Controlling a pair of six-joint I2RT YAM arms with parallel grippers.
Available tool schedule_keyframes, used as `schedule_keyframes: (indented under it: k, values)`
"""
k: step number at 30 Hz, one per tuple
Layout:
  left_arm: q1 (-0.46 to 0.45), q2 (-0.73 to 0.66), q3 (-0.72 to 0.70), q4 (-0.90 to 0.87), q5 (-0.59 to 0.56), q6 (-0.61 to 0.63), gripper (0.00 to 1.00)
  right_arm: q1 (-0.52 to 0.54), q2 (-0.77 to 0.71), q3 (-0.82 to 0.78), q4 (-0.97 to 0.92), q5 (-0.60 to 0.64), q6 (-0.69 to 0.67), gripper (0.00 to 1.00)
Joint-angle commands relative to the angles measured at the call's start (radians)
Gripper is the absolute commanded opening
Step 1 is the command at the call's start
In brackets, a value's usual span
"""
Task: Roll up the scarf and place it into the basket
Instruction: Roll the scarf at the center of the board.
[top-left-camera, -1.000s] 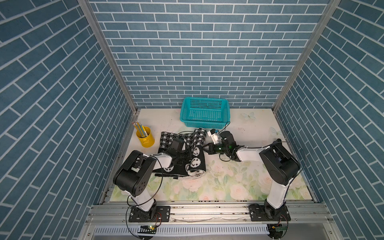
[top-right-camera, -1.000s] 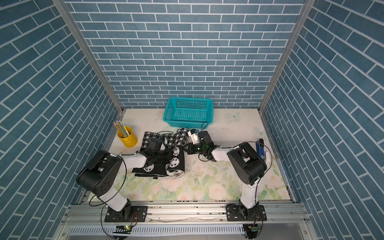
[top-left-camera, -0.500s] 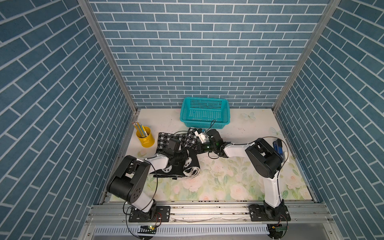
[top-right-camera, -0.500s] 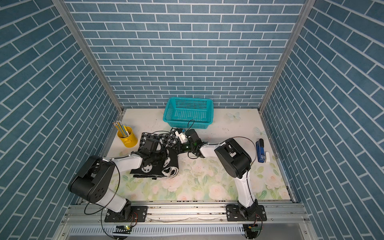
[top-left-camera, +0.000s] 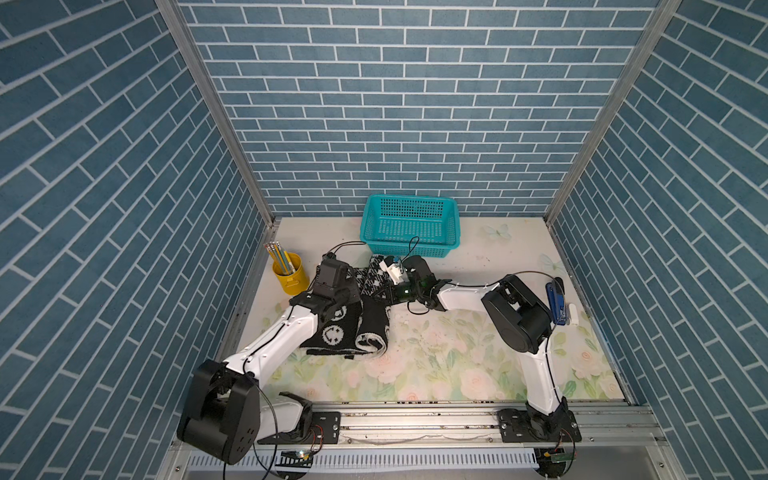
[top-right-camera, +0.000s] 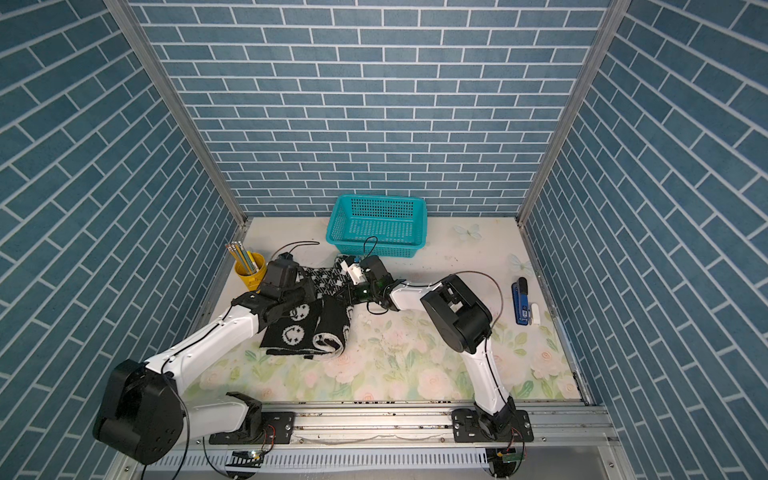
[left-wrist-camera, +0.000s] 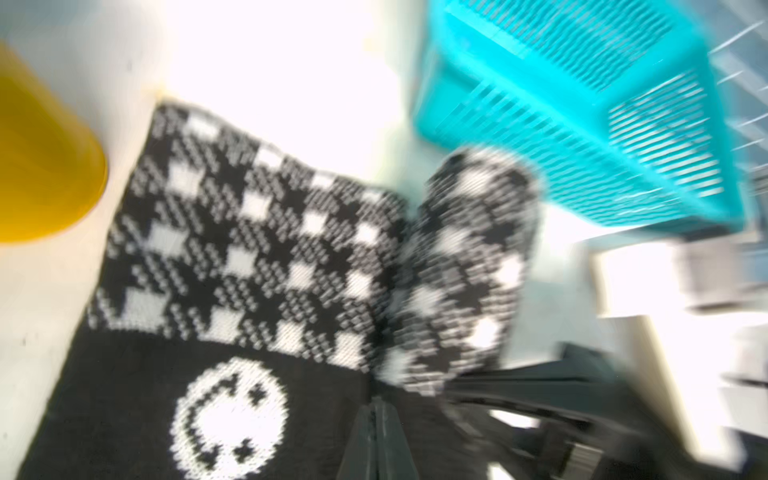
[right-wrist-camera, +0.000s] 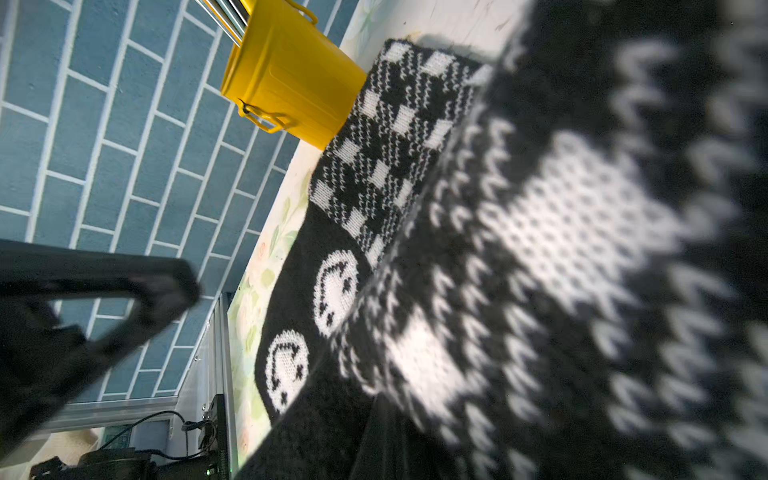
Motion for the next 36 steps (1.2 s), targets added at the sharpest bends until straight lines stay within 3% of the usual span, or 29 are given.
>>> schedule_keyframes:
  k: [1, 6, 12, 19, 31, 36]
  values:
    - [0.004, 0.045, 0.021, 0.0, 0.092, 0.034, 0.0, 0.01, 0.076, 0.007, -0.034, 0.006, -0.025, 0.0]
    - [0.006, 0.196, 0.029, 0.161, 0.25, 0.008, 0.0, 0.015, 0.083, -0.014, -0.001, 0.002, -0.008, 0.0]
    - [0.009, 0.322, 0.038, 0.326, 0.349, -0.028, 0.0, 0.017, 0.076, -0.035, 0.02, 0.0, 0.002, 0.0]
    - [0.023, 0.444, 0.057, 0.316, 0.292, -0.044, 0.0, 0.018, 0.048, -0.056, 0.015, 0.003, -0.003, 0.0]
    - [0.067, 0.465, -0.053, 0.287, 0.188, -0.055, 0.0, -0.06, -0.315, -0.234, -0.161, 0.2, -0.078, 0.0]
    - [0.075, 0.449, -0.078, 0.277, 0.17, -0.05, 0.0, -0.116, -0.271, -0.251, -0.177, 0.186, -0.101, 0.0]
